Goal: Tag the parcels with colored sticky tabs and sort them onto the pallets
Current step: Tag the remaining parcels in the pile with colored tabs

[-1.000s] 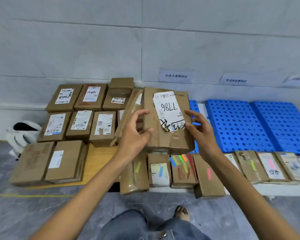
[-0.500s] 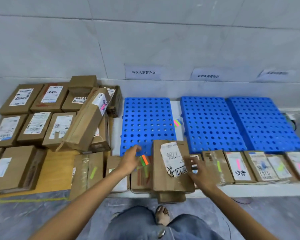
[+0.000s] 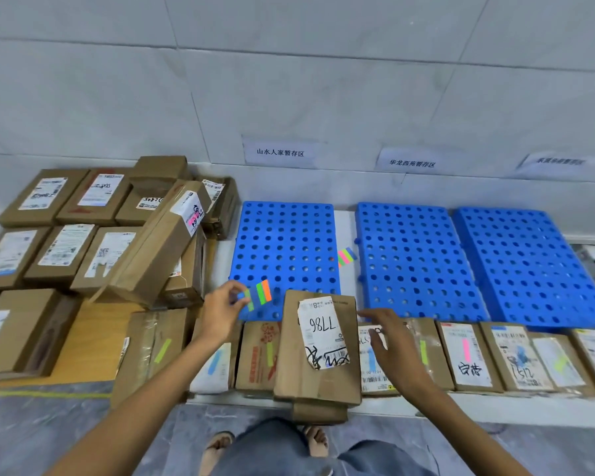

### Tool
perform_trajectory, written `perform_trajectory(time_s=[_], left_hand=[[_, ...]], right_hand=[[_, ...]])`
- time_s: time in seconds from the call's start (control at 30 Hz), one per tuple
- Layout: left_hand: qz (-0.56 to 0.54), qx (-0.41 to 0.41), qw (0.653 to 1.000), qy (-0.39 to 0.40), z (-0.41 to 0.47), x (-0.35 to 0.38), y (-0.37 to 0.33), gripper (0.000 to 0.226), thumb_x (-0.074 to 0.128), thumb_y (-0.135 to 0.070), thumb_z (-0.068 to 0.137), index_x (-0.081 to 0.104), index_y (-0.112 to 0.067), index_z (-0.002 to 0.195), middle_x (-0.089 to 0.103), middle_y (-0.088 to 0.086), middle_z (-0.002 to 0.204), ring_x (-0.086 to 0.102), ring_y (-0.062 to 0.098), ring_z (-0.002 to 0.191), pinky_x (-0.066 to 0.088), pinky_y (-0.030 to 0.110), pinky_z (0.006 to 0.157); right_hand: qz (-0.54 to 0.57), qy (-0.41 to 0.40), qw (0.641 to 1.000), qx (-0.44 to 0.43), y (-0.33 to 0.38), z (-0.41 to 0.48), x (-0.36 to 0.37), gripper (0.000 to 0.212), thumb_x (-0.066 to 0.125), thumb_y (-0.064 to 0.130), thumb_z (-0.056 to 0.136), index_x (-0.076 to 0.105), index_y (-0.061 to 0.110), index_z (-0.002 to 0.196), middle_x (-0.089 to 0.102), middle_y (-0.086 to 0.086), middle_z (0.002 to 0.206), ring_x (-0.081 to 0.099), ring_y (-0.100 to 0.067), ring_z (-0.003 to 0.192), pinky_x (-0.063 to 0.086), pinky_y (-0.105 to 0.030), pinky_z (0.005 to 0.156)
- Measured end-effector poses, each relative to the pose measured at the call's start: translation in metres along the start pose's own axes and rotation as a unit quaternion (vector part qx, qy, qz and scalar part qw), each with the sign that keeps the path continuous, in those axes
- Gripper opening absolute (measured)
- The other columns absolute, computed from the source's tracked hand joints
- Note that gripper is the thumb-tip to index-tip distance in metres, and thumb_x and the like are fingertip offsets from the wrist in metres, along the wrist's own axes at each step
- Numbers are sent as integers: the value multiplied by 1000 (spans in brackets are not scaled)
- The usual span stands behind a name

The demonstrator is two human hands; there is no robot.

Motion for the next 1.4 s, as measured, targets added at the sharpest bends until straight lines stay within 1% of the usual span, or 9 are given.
perform_trajectory(time_s=[0.1, 0.2, 0.33, 0.43, 0.63, 0.8, 0.97, 1.1, 1.4], left_hand=[[-69, 105, 991, -50, -27, -25, -89, 20, 74, -7, 77, 63, -15, 91, 65, -3, 75, 62, 6, 72, 46, 15, 62], [-153, 143, 977, -33, -67, -31, -158, 20, 74, -8, 76, 64, -15, 92, 70, -4, 71, 67, 7, 72, 50, 16, 67], [-277, 93, 955, 41, -90, -21, -189, 23, 70, -7, 78, 64, -19, 96, 73, 1, 72, 67, 16, 60, 53, 24, 64], [-297, 75, 949, 75, -94, -14, -193, 26, 65, -5, 83, 62, -20, 104, 74, 3, 74, 69, 19, 63, 58, 30, 69], [-296, 29, 949, 101, -99, -7, -178, 31, 62, -4, 86, 58, -23, 111, 74, 4, 75, 72, 20, 70, 59, 32, 70], [-316, 0, 941, 123, -102, -1, -171, 32, 63, -2, 85, 57, -19, 112, 74, 5, 74, 72, 18, 74, 59, 29, 65], [-331, -12, 932, 144, -106, 5, -162, 31, 62, -1, 85, 57, -16, 112, 74, 7, 78, 71, 18, 74, 58, 27, 61], [-331, -22, 931, 154, -108, 8, -155, 30, 62, -1, 85, 58, -16, 111, 74, 9, 80, 71, 23, 74, 58, 27, 61], [-359, -75, 917, 157, -115, 14, -143, 22, 63, -8, 86, 61, -12, 107, 71, 11, 79, 67, 20, 76, 59, 33, 62]], right_hand=[[32, -37, 996, -75, 54, 14, -25, 35, 50, 9, 93, 53, 37, 115, 54, 15, 113, 49, -4, 110, 40, -19, 93], [-3, -81, 982, -173, 109, 20, -41, 34, 47, 25, 94, 48, 28, 128, 49, 8, 123, 43, -6, 119, 32, -18, 102], [-93, -142, 952, -253, 133, 17, -48, 40, 49, 30, 93, 46, 25, 133, 51, 1, 123, 45, -18, 117, 34, -40, 105], [-187, -179, 927, -274, 131, 13, -56, 40, 47, 28, 94, 48, 24, 133, 54, -4, 128, 44, -25, 123, 27, -56, 107], [-264, -178, 891, -324, 132, 10, -47, 33, 53, 30, 91, 54, 24, 123, 54, -8, 134, 39, -31, 130, 20, -65, 107], [-238, -184, 887, -350, 129, 2, -46, 27, 57, 14, 91, 56, 22, 117, 58, -9, 129, 43, -32, 128, 18, -64, 109], [-109, -162, 929, -314, 129, 4, -49, 6, 62, 27, 88, 61, 22, 92, 61, -1, 100, 53, -20, 108, 25, -54, 110], [-76, -125, 943, -298, 130, 8, -45, 12, 61, 31, 87, 62, 20, 83, 56, 3, 90, 52, -15, 94, 34, -45, 102], [-86, -125, 931, -333, 133, 0, -39, 17, 58, 27, 89, 70, 17, 81, 60, 1, 87, 53, -18, 90, 37, -37, 97]])
Point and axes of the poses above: each hand's wrist, its own z-axis towards the middle knuckle, its own x-axis out of the palm, y = z × x, the point moved 7 cm from there along z, towards the middle knuckle
